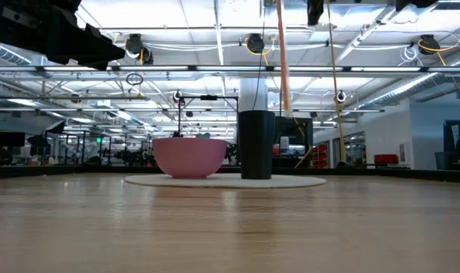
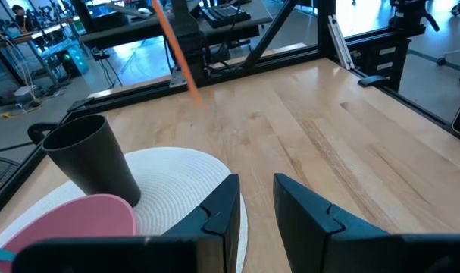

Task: Pick & Place Utensil
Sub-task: Put the orange straw into the black cup

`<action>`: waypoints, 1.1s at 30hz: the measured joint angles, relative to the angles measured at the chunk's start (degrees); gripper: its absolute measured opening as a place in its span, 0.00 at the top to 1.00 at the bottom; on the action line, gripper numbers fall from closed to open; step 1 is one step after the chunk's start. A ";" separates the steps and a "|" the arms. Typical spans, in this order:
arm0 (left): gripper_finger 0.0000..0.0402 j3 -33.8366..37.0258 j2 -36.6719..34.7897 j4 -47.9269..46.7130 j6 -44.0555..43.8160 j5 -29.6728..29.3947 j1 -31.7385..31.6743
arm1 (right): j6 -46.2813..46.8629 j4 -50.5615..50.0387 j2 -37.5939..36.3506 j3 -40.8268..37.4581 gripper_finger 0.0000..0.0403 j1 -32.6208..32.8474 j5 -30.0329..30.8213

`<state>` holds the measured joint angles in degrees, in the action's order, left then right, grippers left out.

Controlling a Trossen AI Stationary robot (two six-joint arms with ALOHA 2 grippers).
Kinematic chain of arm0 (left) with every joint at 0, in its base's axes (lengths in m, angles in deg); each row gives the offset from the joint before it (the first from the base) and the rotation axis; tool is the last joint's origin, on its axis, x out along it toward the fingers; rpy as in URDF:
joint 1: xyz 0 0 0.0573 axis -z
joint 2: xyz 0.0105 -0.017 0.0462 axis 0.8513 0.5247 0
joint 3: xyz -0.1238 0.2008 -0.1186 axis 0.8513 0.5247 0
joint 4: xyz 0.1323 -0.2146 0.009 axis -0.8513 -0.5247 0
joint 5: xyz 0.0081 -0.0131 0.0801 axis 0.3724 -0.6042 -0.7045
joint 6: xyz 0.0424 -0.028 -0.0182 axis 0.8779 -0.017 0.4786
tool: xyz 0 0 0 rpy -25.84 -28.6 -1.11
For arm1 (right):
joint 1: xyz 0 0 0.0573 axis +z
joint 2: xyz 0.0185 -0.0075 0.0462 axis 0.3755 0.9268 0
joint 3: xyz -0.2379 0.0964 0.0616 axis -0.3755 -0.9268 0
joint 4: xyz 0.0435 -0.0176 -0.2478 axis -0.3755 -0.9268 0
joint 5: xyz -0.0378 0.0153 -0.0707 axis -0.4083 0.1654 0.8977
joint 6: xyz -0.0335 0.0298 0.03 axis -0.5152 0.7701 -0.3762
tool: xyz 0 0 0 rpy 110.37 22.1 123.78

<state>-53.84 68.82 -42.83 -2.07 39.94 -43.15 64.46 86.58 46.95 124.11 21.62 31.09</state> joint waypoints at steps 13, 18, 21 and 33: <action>0.78 0.00 0.00 0.14 0.04 0.04 0.00 | -8.80 12.99 0.17 0.00 1.00 -5.30 3.47; 0.78 0.00 0.00 0.14 0.06 0.04 0.00 | -8.82 13.04 0.91 0.00 1.00 -8.01 4.88; 0.78 0.00 0.00 0.14 0.11 0.04 0.00 | -9.62 13.36 1.52 0.00 1.00 -9.27 4.89; 0.78 0.00 0.00 0.12 0.22 0.04 0.00 | -12.17 14.00 5.69 -0.02 1.00 -12.84 4.93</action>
<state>-53.84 68.82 -42.71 -1.85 39.98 -43.15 52.28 100.58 52.64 124.09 8.78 36.03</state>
